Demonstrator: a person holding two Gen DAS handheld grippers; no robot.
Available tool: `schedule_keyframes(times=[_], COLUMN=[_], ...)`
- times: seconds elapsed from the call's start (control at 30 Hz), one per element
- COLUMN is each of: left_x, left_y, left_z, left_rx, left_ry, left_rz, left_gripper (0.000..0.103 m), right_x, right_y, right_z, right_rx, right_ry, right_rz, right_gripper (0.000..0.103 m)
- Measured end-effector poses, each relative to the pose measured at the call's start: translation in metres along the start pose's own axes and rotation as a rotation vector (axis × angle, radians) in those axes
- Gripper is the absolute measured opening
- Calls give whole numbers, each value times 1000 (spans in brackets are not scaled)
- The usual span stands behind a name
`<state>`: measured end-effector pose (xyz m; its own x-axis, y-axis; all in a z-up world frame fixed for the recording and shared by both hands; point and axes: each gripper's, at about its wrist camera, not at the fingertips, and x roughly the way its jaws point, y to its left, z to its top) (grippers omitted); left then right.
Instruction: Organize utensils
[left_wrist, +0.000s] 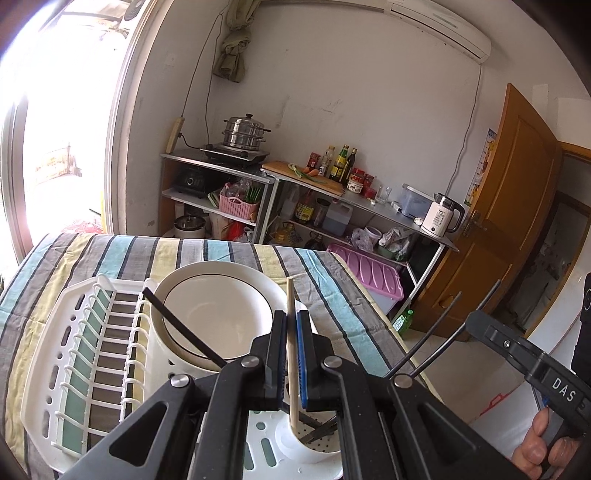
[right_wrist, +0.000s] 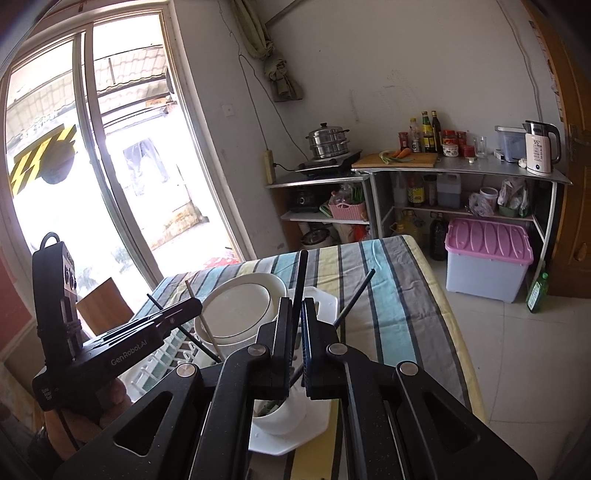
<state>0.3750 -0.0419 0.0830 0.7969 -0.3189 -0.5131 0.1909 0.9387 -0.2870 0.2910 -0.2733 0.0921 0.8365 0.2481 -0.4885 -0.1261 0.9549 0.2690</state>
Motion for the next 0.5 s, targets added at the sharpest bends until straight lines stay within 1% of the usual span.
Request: schedule_keyframes(times=[0.2, 0.37, 0.43, 0.5], left_x=[-8, -15, -18, -21], left_y=[6, 5, 4, 2], left_z=[-7, -10, -11, -12], left_rx=[7, 26, 30, 44], left_ry=[4, -1, 2, 3], left_rz=[35, 54, 50, 61], left_gripper=[6, 6, 6, 6], right_x=[-1, -1, -2, -5], right_y=[-9, -8, -7, -6], right_z=[-3, -4, -5, -6], right_rx=[14, 13, 6, 2], right_ry=[23, 45, 45, 45], right_rz=[-21, -37, -42, -42], right_gripper=[6, 6, 9, 14])
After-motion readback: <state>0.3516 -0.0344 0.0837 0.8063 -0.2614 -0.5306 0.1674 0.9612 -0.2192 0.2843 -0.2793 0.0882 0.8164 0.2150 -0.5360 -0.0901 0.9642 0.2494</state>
